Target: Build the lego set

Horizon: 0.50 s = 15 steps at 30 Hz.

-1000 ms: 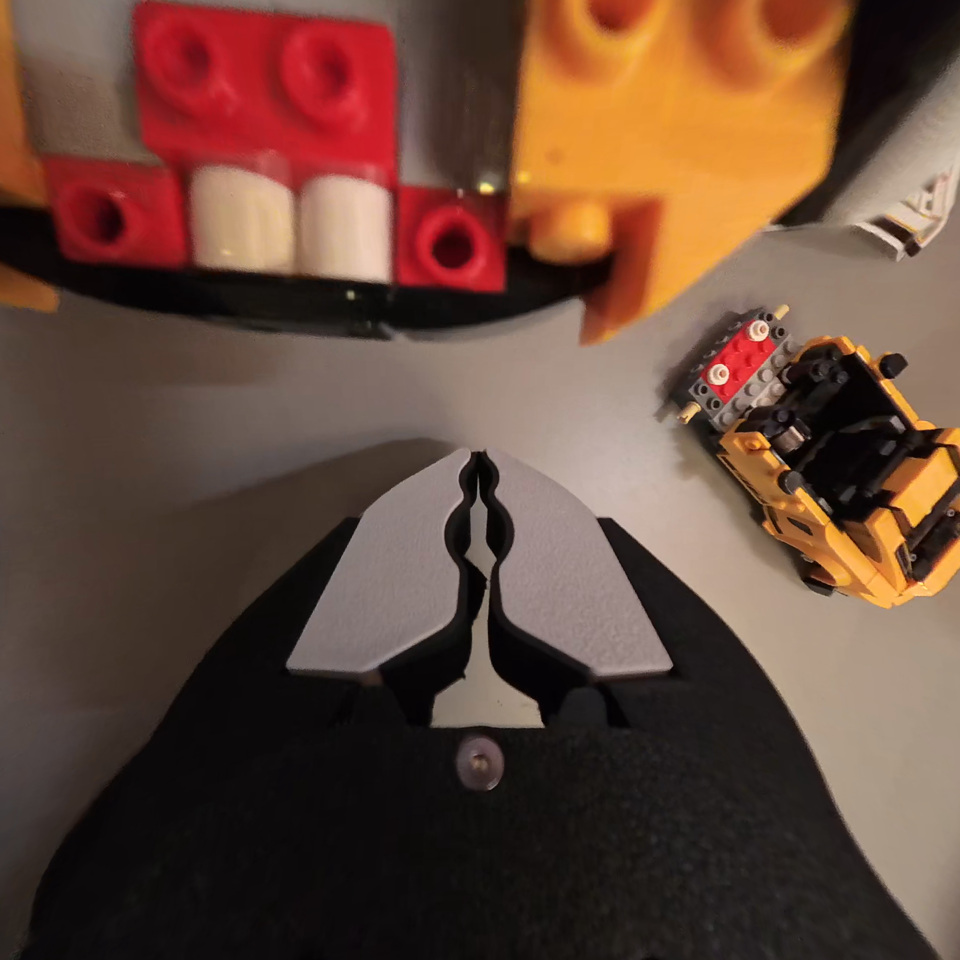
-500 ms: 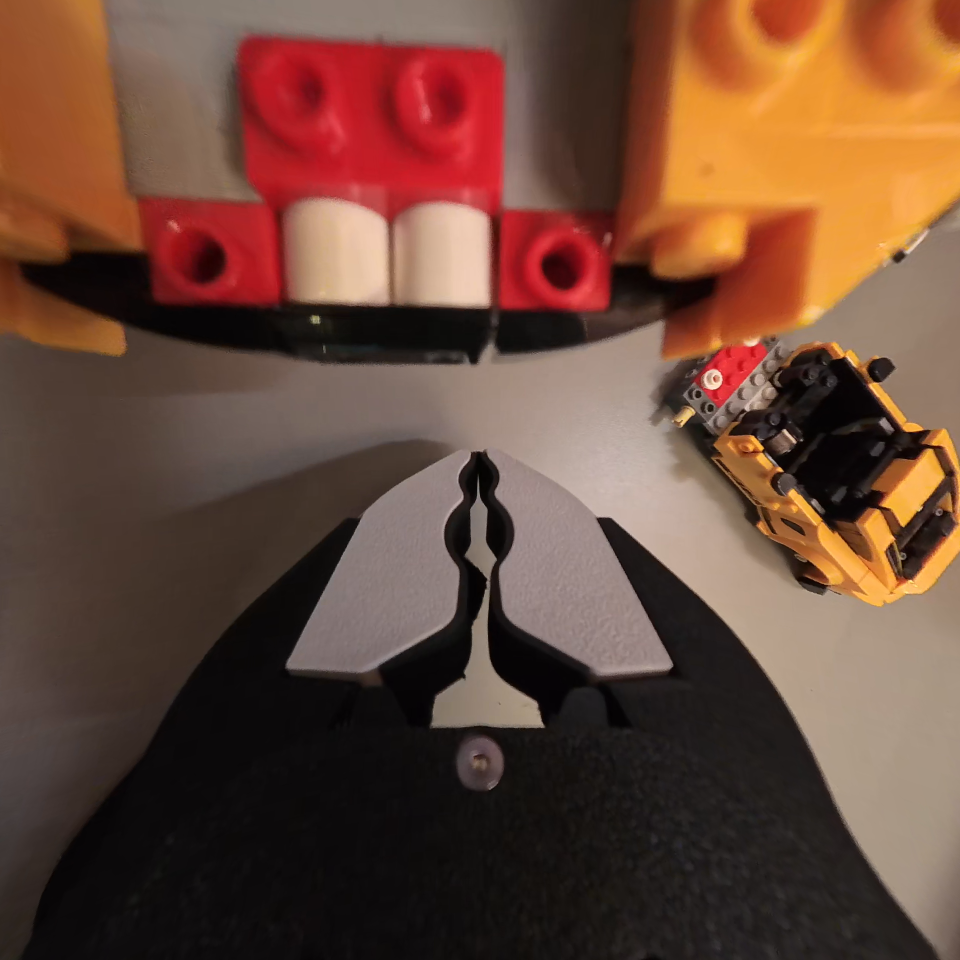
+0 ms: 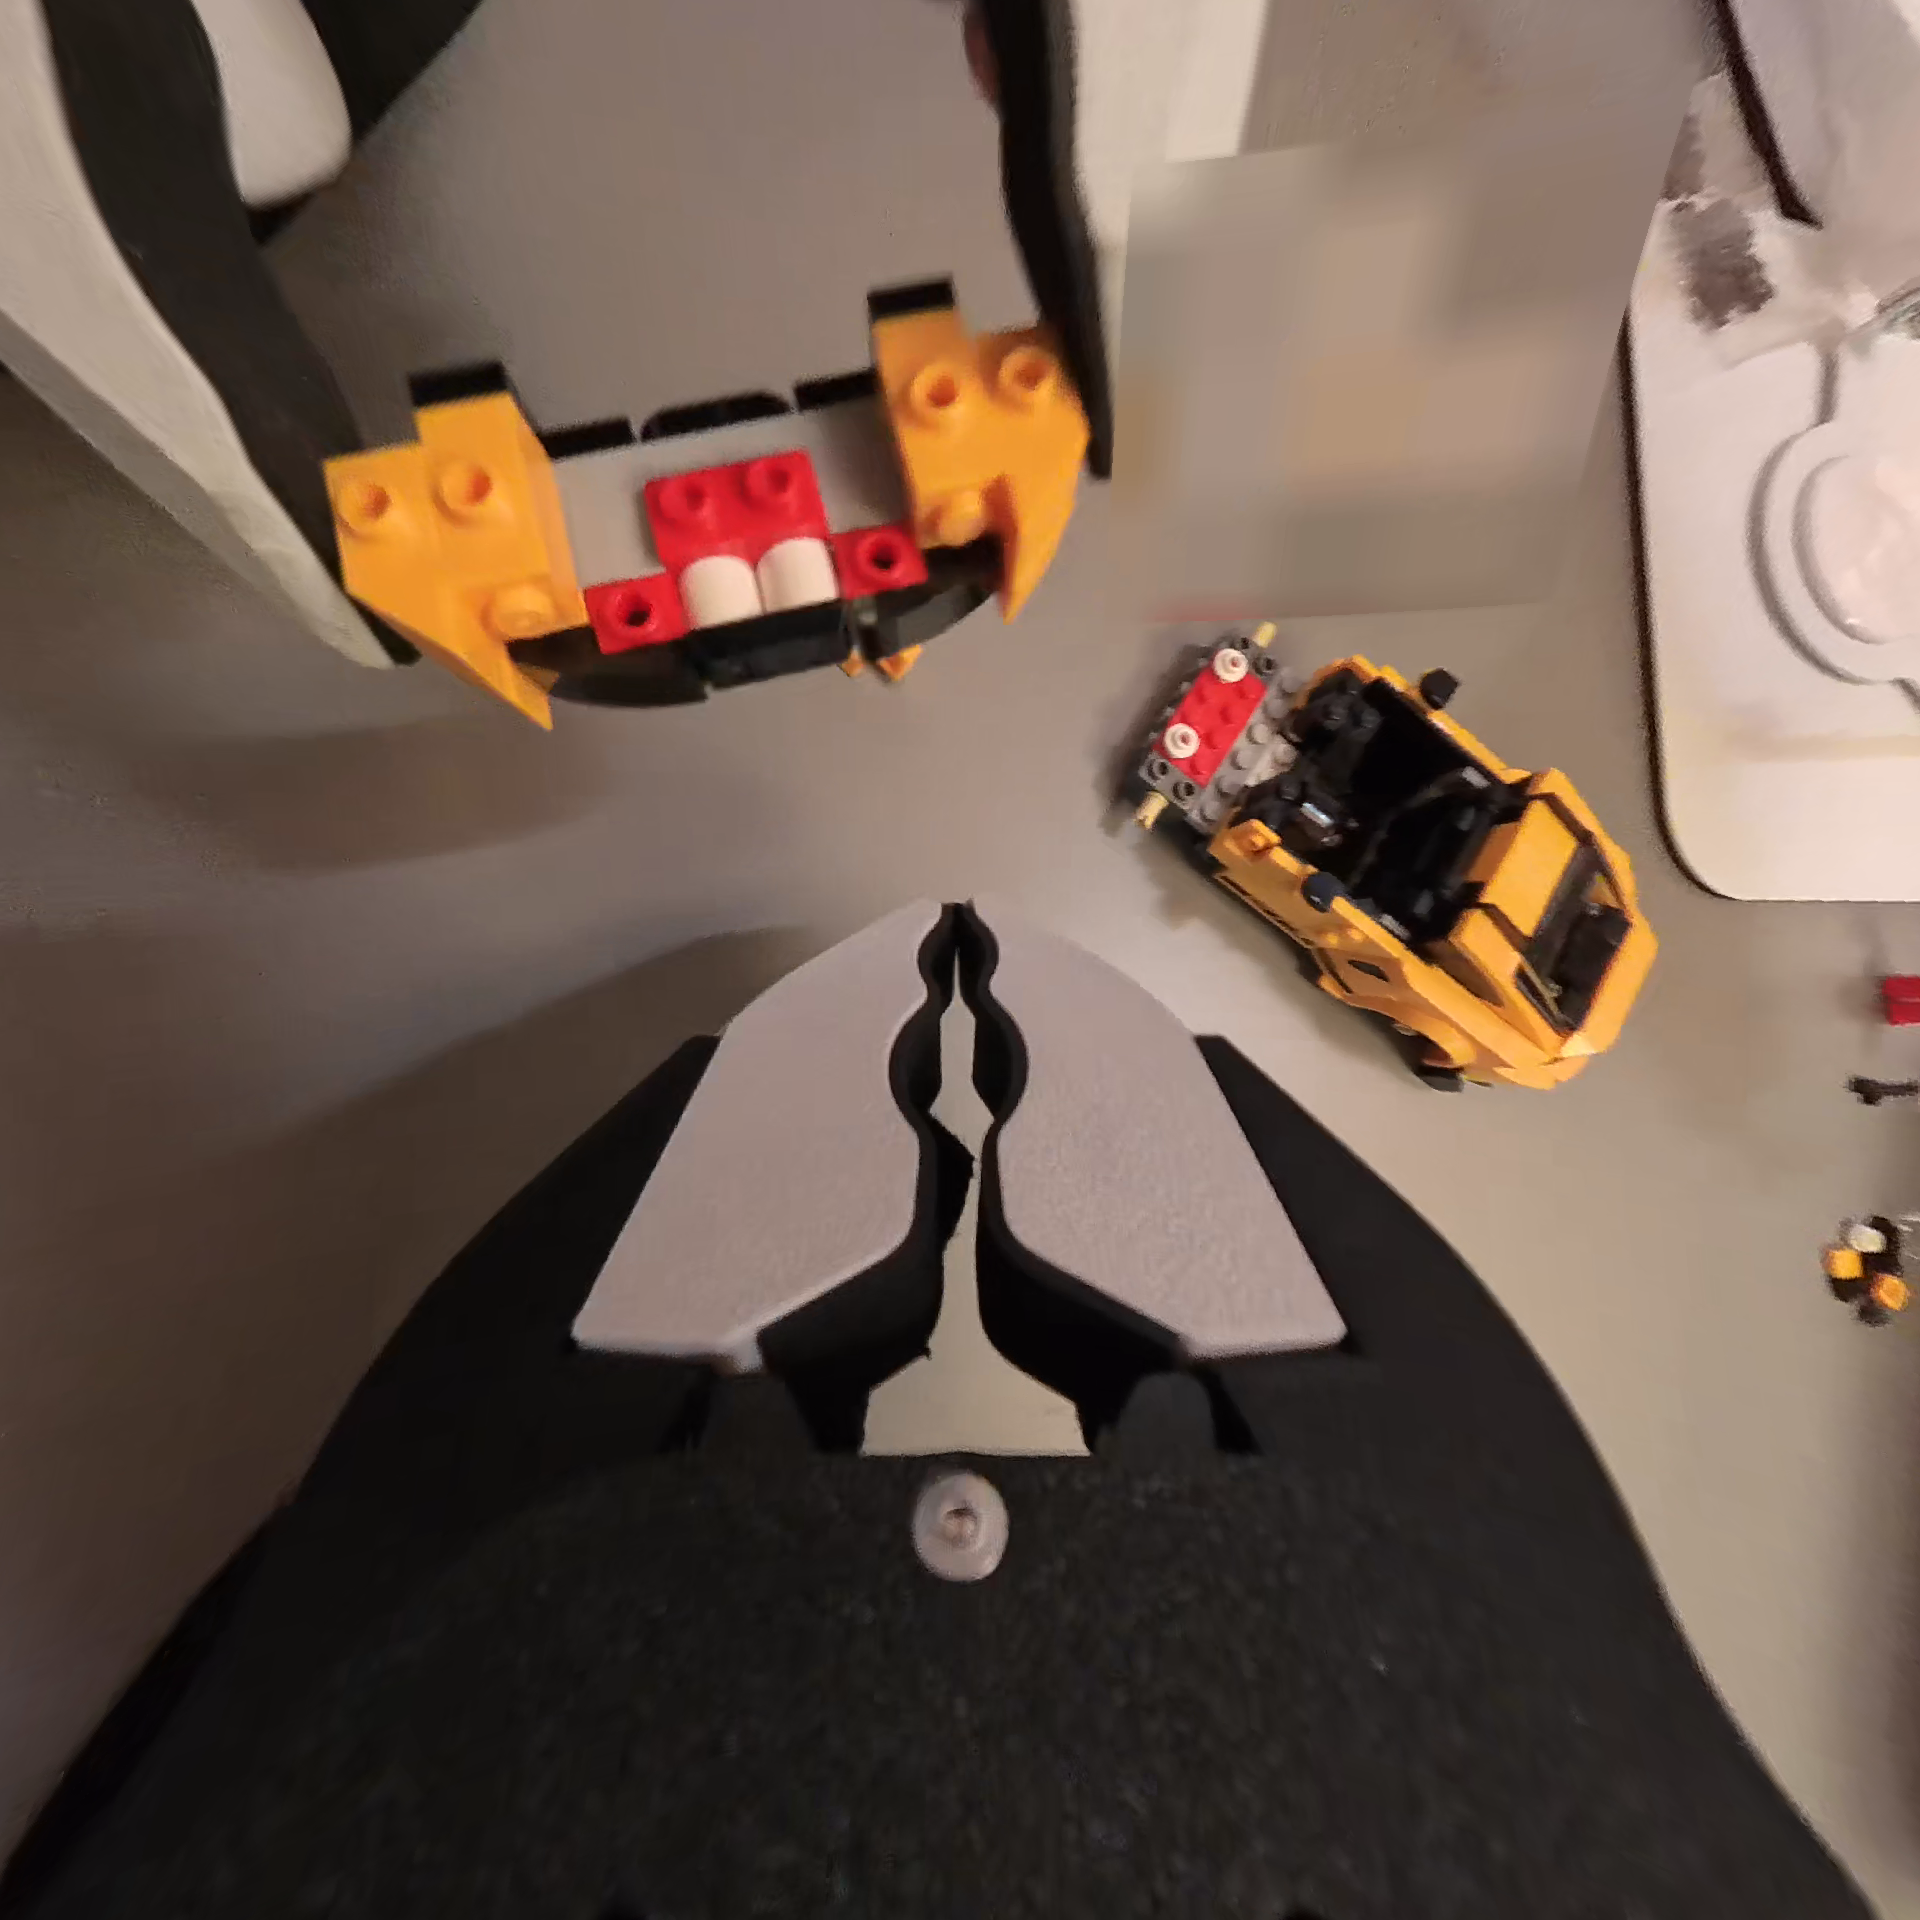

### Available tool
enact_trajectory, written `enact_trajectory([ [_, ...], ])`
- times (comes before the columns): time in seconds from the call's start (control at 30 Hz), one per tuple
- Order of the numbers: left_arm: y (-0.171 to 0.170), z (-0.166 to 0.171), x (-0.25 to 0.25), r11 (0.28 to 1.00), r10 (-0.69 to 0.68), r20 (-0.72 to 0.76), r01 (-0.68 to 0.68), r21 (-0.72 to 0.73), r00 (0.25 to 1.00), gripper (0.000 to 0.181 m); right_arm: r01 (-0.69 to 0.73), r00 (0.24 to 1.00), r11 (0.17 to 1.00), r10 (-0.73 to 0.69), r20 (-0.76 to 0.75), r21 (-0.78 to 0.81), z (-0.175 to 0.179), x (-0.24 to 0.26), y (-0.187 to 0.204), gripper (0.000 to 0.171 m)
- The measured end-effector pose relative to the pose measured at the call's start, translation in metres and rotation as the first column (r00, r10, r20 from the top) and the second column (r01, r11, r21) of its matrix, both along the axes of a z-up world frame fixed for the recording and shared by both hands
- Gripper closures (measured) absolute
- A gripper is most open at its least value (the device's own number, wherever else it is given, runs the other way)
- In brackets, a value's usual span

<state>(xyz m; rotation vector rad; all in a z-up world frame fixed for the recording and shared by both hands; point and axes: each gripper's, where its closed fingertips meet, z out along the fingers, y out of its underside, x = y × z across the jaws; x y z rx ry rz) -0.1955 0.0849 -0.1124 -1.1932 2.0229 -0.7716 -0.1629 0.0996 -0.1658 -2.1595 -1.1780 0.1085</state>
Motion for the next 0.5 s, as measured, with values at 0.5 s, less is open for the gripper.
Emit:
enact_trajectory([
  [0.5, -0.031, 0.043, 0.014, 0.968, -0.059, 0.583, 0.189, -0.165, 0.81, 0.111, -0.093, 0.992, 0.996, 0.091, 0.082, 0.019, 0.012, 0.002, -0.004, 0.171],
])
